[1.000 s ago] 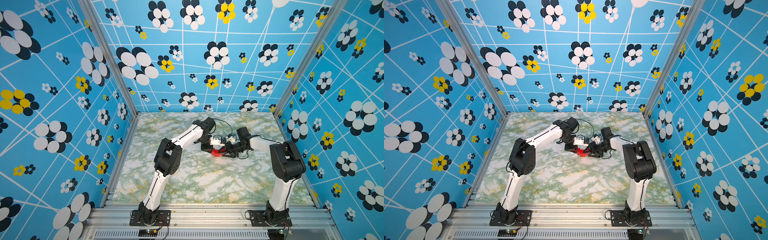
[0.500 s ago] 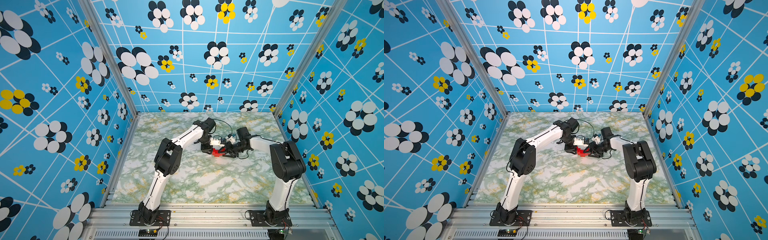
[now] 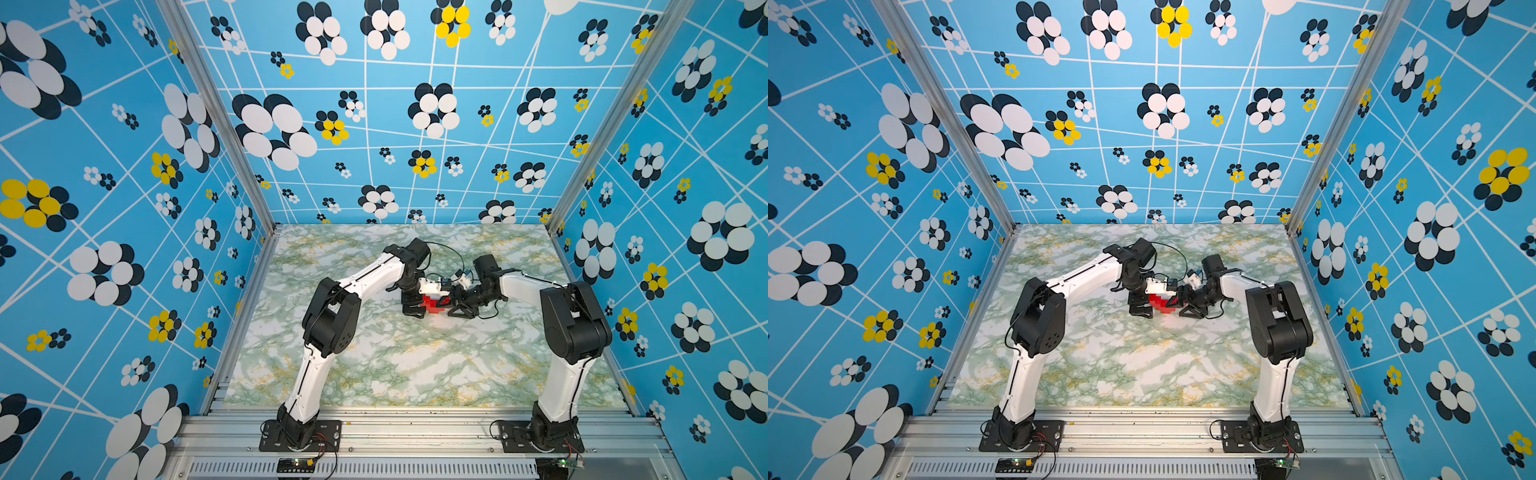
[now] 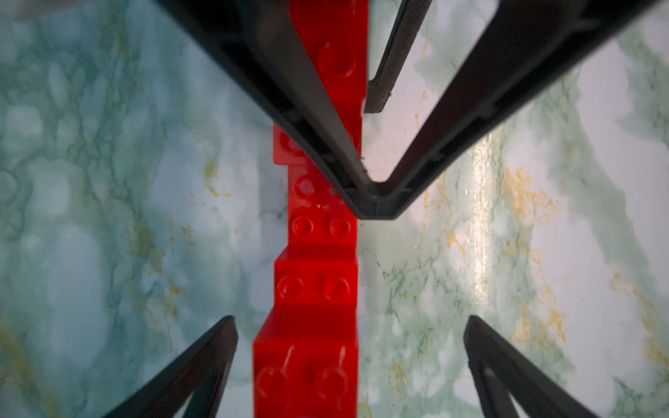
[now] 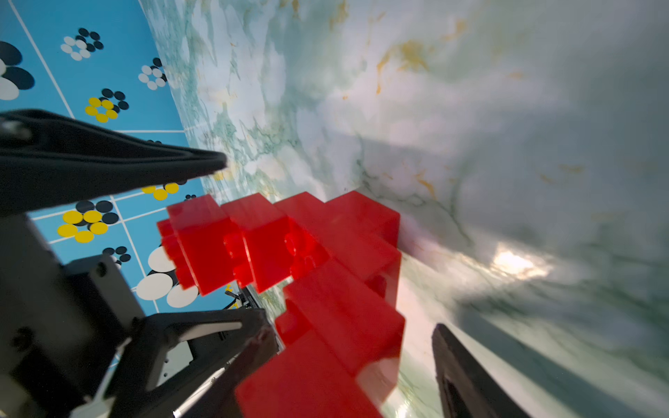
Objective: Assemble the letter v with lego
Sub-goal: Assemble the lego brick with the lego brick.
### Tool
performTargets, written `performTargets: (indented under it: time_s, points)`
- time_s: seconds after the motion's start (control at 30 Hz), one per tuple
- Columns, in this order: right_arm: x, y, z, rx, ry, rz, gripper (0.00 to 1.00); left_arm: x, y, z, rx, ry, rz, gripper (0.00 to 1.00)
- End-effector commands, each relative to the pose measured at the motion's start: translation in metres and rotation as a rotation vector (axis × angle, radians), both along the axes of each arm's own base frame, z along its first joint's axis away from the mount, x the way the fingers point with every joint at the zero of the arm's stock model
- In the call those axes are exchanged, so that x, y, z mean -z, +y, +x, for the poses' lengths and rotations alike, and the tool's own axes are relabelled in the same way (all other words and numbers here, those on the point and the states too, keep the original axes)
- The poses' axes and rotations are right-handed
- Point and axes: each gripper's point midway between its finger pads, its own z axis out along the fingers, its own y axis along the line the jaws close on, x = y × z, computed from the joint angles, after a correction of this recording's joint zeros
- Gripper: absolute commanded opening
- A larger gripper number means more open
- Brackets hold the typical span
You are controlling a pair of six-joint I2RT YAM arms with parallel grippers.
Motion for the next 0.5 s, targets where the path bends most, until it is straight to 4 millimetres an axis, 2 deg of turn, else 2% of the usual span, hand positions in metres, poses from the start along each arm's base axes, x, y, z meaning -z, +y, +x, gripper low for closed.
performTargets:
  time_s: [0.0, 0.13, 0.27, 0.33, 0.37, 0.47]
  points:
    - [-0.023, -0.005, -0.002, -0.033, -0.045, -0.034, 0.82, -0.036, -0.004, -0.004, -0.009, -0.043, -0.072, 0.99]
    - [-0.043, -0.014, -0.009, -0.085, -0.077, -0.081, 0.98, -0.057, 0.000, -0.010, -0.032, -0.062, -0.097, 0.99]
    - [-0.077, -0.036, -0.018, -0.152, -0.157, -0.153, 0.99, -0.085, 0.009, -0.012, -0.118, -0.085, -0.152, 0.99]
    - [-0.089, -0.056, -0.018, -0.228, -0.250, -0.298, 0.99, -0.094, 0.014, -0.012, -0.206, -0.062, -0.213, 1.00]
    - [-0.092, -0.064, -0.017, -0.273, -0.296, -0.368, 0.99, -0.106, 0.016, -0.014, -0.240, -0.061, -0.264, 0.99]
    - [-0.110, -0.061, -0.009, -0.475, -0.518, -0.454, 0.99, -0.112, 0.022, -0.020, -0.351, -0.033, -0.395, 0.99]
